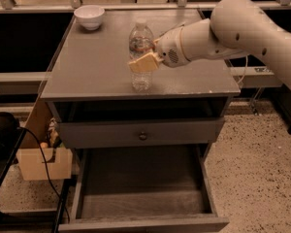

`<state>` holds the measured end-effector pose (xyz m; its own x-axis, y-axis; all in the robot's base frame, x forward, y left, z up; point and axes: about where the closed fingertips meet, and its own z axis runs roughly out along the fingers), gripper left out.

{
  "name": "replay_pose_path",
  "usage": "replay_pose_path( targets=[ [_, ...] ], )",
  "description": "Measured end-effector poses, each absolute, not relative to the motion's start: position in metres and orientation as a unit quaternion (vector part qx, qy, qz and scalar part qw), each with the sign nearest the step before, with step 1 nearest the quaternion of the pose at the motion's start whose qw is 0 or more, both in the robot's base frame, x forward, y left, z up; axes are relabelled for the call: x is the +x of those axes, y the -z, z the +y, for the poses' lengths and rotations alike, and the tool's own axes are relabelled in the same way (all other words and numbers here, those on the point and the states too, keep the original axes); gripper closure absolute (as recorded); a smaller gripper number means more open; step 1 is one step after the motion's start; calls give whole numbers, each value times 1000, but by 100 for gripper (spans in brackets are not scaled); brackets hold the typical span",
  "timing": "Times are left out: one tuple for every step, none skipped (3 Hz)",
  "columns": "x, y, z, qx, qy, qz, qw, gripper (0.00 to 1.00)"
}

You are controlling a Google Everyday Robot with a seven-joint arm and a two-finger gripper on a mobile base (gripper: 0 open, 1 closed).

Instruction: Pick water bottle from middle drawer and place on counter

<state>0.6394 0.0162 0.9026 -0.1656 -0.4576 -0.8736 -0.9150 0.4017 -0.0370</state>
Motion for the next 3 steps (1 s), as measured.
replay_pose_path(
  targets=[
    [646,-894,16,-476,-263,720,433,100],
    [653,-887,13,-471,-259,725,431,100],
    [655,-884,13,-471,-258,725,431,100]
  ],
)
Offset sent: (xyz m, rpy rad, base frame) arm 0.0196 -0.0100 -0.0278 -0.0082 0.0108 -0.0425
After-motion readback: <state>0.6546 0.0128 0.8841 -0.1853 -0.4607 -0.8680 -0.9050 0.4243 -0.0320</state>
